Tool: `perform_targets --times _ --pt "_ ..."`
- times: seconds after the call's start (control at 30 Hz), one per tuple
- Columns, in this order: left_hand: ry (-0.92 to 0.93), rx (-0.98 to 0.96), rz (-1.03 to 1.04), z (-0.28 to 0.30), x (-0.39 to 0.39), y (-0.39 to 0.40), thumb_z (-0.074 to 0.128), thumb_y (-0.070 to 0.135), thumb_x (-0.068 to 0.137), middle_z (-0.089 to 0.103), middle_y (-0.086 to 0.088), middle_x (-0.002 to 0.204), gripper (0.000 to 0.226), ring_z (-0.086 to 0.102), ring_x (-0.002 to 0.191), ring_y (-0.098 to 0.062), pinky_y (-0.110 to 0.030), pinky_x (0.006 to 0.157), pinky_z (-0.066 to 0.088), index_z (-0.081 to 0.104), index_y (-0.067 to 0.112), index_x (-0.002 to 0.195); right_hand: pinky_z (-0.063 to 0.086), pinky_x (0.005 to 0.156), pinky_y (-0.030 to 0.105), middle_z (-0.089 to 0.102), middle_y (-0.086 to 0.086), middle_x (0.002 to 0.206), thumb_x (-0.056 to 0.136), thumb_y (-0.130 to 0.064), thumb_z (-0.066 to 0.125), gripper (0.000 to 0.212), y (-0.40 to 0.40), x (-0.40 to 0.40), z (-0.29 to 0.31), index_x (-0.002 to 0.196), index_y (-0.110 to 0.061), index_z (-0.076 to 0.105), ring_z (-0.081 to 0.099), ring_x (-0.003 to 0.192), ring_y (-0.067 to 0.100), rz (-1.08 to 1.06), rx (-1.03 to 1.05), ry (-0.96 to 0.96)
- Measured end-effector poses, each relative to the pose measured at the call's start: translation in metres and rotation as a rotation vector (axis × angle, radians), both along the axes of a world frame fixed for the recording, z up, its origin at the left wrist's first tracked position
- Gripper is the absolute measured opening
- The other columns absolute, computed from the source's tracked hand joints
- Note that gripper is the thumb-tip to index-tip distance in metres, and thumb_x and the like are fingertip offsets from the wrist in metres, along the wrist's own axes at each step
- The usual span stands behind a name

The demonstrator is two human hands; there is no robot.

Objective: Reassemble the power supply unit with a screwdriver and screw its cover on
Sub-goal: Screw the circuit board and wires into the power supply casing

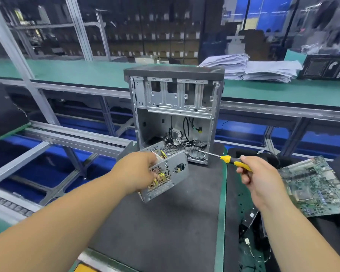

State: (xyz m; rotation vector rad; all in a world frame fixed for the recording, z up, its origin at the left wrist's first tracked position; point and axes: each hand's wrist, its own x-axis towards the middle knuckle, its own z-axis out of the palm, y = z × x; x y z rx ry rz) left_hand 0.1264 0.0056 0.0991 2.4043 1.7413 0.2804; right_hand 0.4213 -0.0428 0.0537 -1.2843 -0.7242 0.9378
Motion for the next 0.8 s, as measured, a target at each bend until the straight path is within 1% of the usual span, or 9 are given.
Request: perform_targets --times 0.07,0.13,0.17,0.23,0.37,0.47,0.57,0.67,0.8 --pt "0.002 0.016 -0.011 0.02 -0.008 0.007 0.068 0.035 0.085 0.058 0.011 0.081 0.011 0.056 0.085 -0.018 -0.028 0.069 0.042 0.057 0.032 0.087 0.031 0.053 0.026 0.061 0.003 0.059 0.093 -0.018 0.061 0.012 0.004 -0.009 0.012 0.086 -0.011 0.068 0.038 0.05 0.013 -0.005 0.029 -0.002" --pt "-0.014 0.025 -0.023 0.039 -0.017 0.013 0.069 0.035 0.084 0.064 0.008 0.087 0.01 0.059 0.088 -0.02 -0.03 0.075 0.048 0.063 0.031 0.092 0.031 0.053 0.026 0.061 0.002 0.059 0.093 -0.019 0.061 0.013 0.008 -0.017 0.024 0.087 -0.01 0.067 0.039 0.05 0.012 -0.009 0.052 -0.01" --pt "-0.014 0.041 -0.045 0.049 -0.021 0.016 0.069 0.033 0.084 0.062 0.009 0.084 0.008 0.058 0.086 -0.02 -0.031 0.075 0.049 0.061 0.032 0.085 0.031 0.053 0.026 0.062 0.002 0.06 0.093 -0.019 0.061 0.013 0.009 -0.021 0.031 0.087 -0.01 0.067 0.039 0.05 0.012 -0.013 0.061 -0.01" --pt "0.01 0.097 -0.087 0.066 -0.029 0.021 0.068 0.032 0.085 0.054 0.012 0.074 0.023 0.053 0.08 -0.019 -0.031 0.071 0.047 0.049 0.034 0.071 0.033 0.052 0.025 0.062 0.001 0.06 0.093 -0.021 0.061 0.013 0.011 -0.027 0.042 0.086 -0.012 0.068 0.041 0.048 0.011 -0.024 0.084 -0.002" --pt "0.016 0.209 -0.13 0.09 -0.037 0.031 0.067 0.03 0.086 0.05 0.013 0.072 0.03 0.051 0.077 -0.019 -0.028 0.065 0.038 0.043 0.034 0.069 0.035 0.049 0.022 0.063 0.001 0.06 0.092 -0.022 0.062 0.017 0.01 -0.036 0.061 0.078 -0.017 0.07 0.043 0.047 0.01 -0.048 0.14 -0.003" --pt "0.016 0.243 -0.204 0.102 -0.036 0.036 0.067 0.03 0.086 0.049 0.013 0.071 0.032 0.049 0.072 -0.016 -0.029 0.062 0.034 0.04 0.032 0.067 0.035 0.044 0.019 0.065 -0.001 0.063 0.086 -0.027 0.064 0.021 0.007 -0.038 0.071 0.068 -0.025 0.074 0.047 0.054 0.011 -0.085 0.19 -0.007" --pt "0.0 0.222 -0.288 0.104 -0.029 0.039 0.068 0.03 0.086 0.05 0.011 0.068 0.028 0.046 0.065 -0.007 -0.026 0.055 0.03 0.045 0.028 0.069 0.035 0.043 0.018 0.065 -0.001 0.065 0.078 -0.033 0.065 0.015 0.0 -0.033 0.076 0.068 -0.027 0.074 0.047 0.058 0.013 -0.143 0.222 -0.01" --pt "-0.018 0.169 -0.363 0.088 -0.013 0.038 0.068 0.032 0.086 0.051 0.013 0.069 0.02 0.044 0.065 -0.001 -0.025 0.054 0.03 0.051 0.027 0.077 0.036 0.042 0.018 0.065 0.002 0.067 0.077 -0.032 0.066 0.014 -0.008 -0.026 0.074 0.069 -0.023 0.074 0.047 0.058 0.015 -0.194 0.231 -0.003" --pt "0.008 0.115 -0.473 0.055 0.012 0.034 0.067 0.032 0.087 0.055 0.01 0.077 0.015 0.051 0.076 -0.015 -0.029 0.067 0.045 0.054 0.026 0.085 0.036 0.041 0.017 0.065 0.002 0.065 0.087 -0.023 0.062 0.016 -0.021 -0.017 0.061 0.074 -0.018 0.069 0.045 0.055 0.013 -0.243 0.195 0.006"
